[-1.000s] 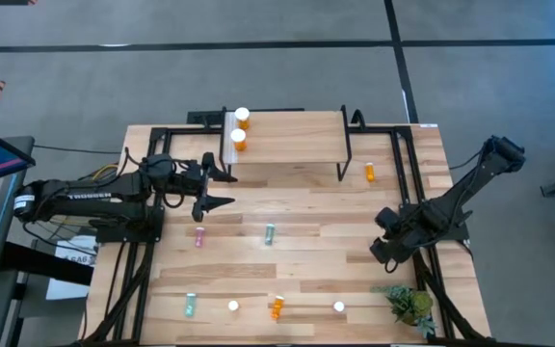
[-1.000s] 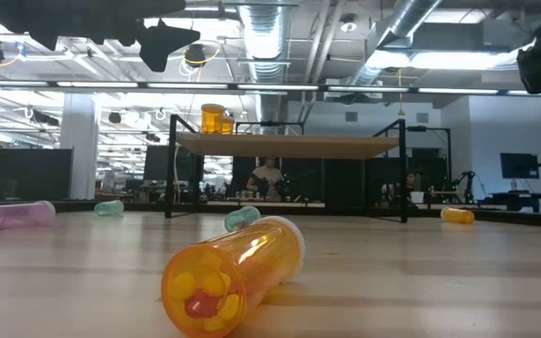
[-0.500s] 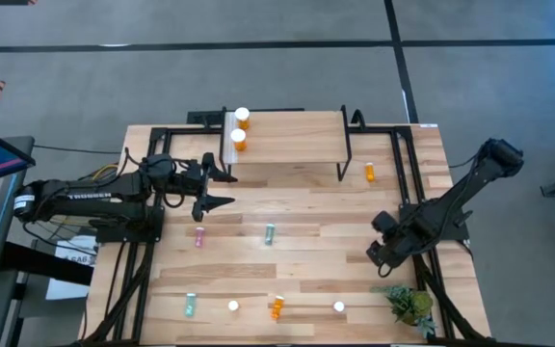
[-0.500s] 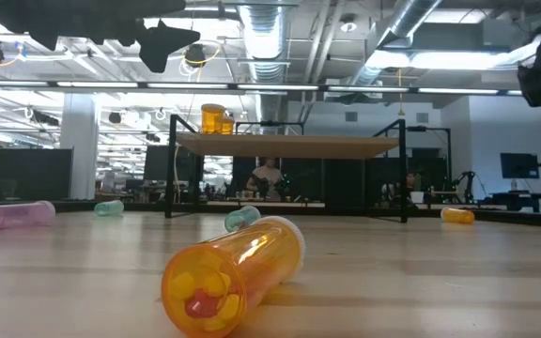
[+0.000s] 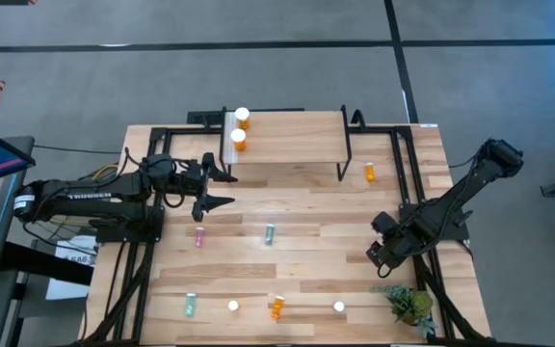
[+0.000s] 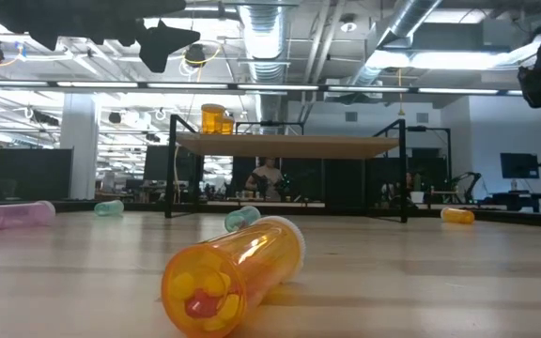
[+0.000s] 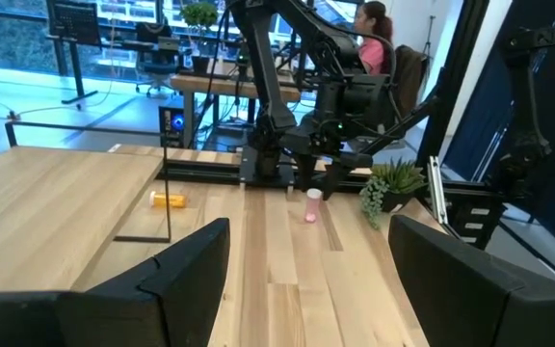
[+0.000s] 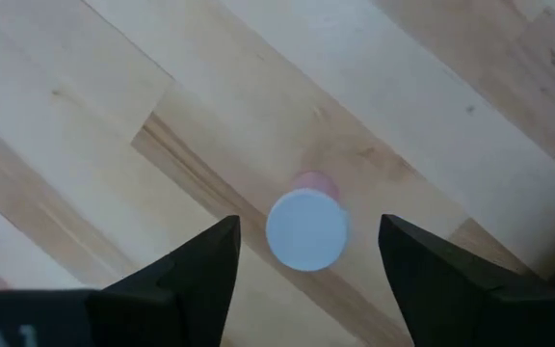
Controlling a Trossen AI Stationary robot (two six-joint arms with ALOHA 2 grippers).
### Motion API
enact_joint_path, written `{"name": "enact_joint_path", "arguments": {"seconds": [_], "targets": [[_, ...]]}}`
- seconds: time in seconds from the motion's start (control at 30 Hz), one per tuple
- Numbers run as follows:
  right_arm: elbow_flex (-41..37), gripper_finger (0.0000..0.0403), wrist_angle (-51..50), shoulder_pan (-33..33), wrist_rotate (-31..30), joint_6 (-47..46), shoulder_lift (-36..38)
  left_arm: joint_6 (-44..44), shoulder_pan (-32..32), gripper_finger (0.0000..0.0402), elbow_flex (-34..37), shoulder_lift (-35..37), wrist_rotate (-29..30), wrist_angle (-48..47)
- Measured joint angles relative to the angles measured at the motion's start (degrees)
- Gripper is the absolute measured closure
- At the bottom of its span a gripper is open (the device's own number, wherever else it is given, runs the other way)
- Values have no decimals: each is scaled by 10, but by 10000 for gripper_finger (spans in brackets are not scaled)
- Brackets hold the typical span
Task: Pick and place medicine bottles onto shelf by color
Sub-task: Put the top right small pink pill bottle on the shelf
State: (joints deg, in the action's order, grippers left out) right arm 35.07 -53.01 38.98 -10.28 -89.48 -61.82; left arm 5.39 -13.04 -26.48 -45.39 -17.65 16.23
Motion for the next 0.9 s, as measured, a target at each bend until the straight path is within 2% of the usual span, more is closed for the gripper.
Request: {"name": "enact_joint_path", "arguments": {"seconds": [0.47, 0.63, 0.9], "targets": [[0, 247, 0, 0, 0, 0, 0, 4, 0, 132, 0, 0, 3, 0], [0, 262, 1, 0, 0, 0, 0, 4, 0, 132, 0, 0, 3, 0], [17, 261, 5, -7, 0, 13, 0, 4, 0, 132, 0, 0, 3, 0]]}}
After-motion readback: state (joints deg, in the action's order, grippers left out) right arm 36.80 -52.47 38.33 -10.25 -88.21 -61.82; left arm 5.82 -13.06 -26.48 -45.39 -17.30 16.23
